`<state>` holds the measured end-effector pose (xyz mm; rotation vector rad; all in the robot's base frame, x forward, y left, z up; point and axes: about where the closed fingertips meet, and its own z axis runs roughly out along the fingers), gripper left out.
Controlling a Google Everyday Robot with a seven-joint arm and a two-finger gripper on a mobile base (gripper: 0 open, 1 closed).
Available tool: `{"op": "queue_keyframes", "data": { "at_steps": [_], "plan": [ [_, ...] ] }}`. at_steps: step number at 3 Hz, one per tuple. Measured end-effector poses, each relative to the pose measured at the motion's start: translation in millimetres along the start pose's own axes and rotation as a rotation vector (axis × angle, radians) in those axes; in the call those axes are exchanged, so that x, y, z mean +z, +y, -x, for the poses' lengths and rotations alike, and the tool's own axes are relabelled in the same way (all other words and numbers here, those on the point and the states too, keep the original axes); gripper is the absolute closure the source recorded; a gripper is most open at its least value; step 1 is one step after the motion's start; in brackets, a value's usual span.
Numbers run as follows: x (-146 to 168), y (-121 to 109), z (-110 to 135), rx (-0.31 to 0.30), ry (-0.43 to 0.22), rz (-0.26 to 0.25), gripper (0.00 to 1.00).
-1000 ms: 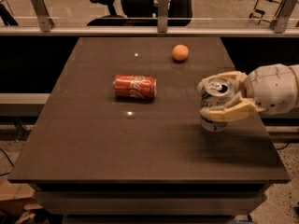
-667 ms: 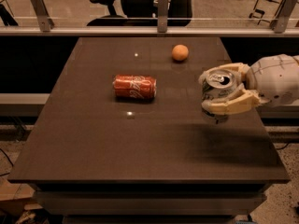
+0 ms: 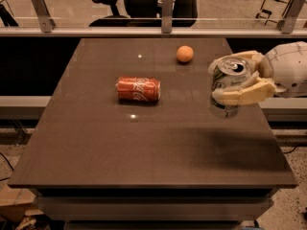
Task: Pick 7up can
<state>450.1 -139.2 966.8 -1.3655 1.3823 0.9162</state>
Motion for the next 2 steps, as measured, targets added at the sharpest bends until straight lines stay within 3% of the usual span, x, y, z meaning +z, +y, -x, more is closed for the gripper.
{"op": "queue_keyframes", "data": {
  "at_steps": [1,2],
  "plan": [
    [-7.8,-0.7,36.1,0.025,0.034,-0.003,1.00],
    [-7.4,-0.7,36.3,0.024,0.037,-0.003,1.00]
  ]
}}
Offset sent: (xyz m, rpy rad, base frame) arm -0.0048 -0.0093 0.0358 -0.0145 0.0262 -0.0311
